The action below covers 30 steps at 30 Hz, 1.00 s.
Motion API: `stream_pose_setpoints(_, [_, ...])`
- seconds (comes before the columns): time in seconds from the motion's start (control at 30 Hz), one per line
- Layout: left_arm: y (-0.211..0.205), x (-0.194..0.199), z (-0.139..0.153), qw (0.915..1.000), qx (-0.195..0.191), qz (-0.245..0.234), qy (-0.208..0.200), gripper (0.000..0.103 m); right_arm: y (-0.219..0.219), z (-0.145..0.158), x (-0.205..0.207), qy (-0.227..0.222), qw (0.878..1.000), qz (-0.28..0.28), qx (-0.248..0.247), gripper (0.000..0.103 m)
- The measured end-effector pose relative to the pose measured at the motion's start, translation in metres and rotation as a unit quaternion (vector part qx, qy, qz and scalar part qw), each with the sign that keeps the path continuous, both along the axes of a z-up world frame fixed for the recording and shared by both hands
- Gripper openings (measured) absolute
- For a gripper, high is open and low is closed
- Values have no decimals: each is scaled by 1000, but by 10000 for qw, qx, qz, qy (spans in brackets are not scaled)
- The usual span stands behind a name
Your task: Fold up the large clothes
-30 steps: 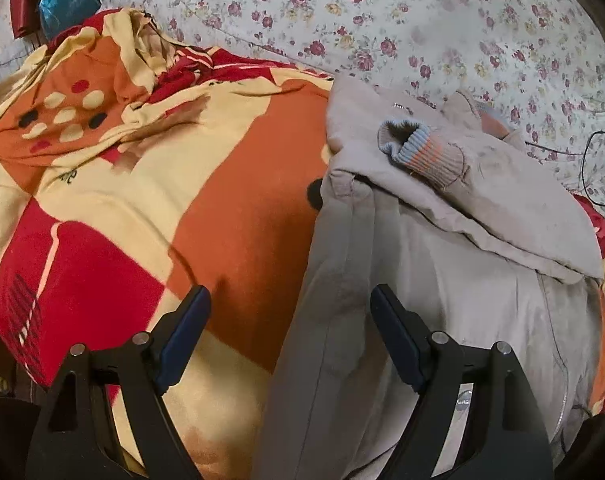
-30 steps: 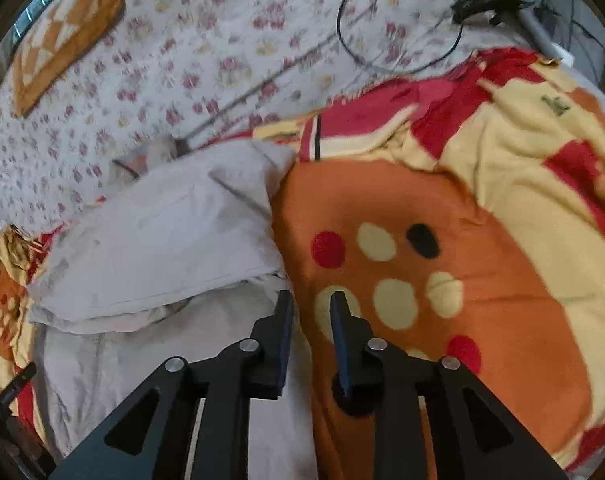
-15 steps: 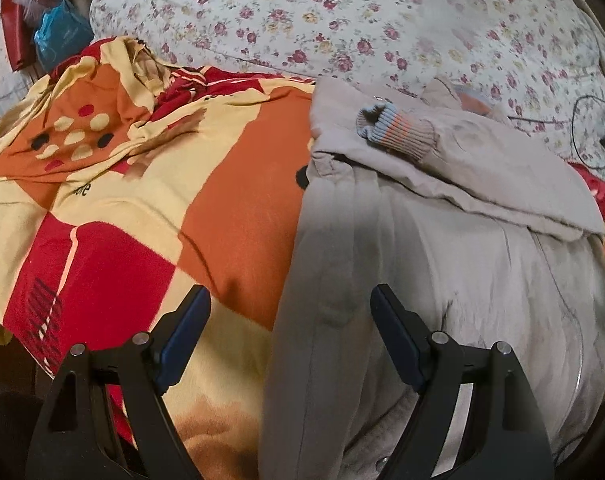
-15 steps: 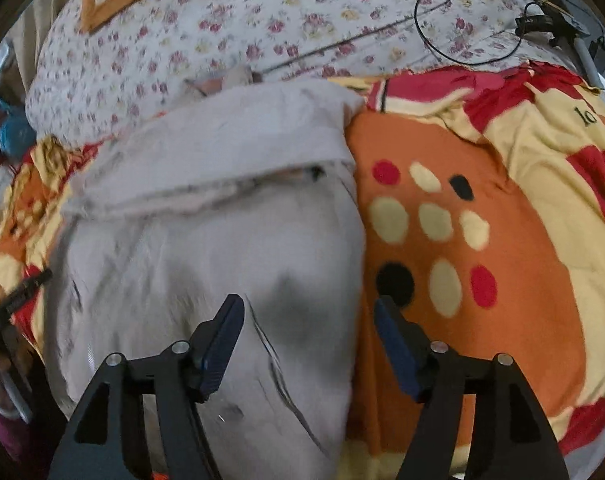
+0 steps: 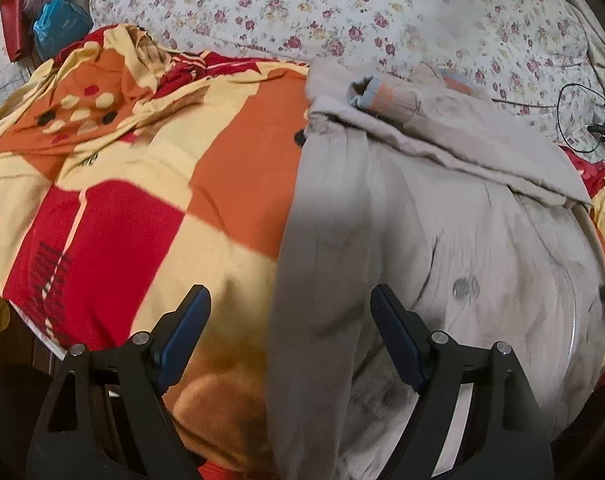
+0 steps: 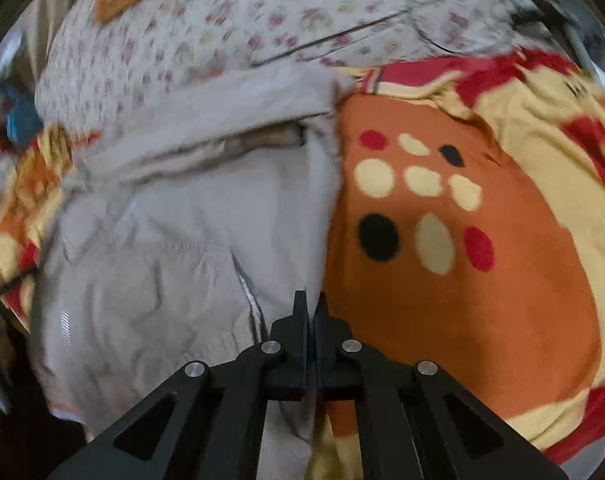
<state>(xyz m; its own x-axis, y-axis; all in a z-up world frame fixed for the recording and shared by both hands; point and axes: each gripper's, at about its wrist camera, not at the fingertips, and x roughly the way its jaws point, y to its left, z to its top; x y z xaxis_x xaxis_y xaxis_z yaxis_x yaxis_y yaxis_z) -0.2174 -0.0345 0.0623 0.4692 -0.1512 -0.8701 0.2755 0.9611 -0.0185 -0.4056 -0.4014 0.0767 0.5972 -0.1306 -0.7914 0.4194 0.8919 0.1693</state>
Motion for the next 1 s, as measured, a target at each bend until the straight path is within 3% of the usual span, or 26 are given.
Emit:
stream_pose_setpoints(0.1, [7,-6,-4,10000,23,54,72,82,-5,5,-8,85,9991,-200,-363,0])
stream_pose_setpoints(0.2, [12,-10,-9,9997,-29,93,234,82,-6,7,-14,11,9995,-166,-268,0])
stream_pose_setpoints(0.3, [15,-15,-11,9996,-11,89,259,82,1,10,-19,-92,9999,3,83,21])
stream_pose_setpoints(0.33, [16,-17,-11,9997,-7,83,251,82,4,9,-20,-105,9995,111,272,48])
stream_pose_setpoints(0.37, [17,-19,-10,9997,-5,86,248,82,8,7,-22,-41,9991,206,363,58])
stream_pose_setpoints(0.53, [19,-24,-10,9997,2,76,250,82,30,0,-27,341,9982,459,180,58])
stream_pose_setpoints(0.77, [21,-29,-8,9994,-61,20,335,82,37,-6,-41,447,9952,591,640,57])
stream_pose_setpoints(1.0, [23,-45,-16,9960,-303,-267,793,82,48,-18,-52,848,9890,794,913,59])
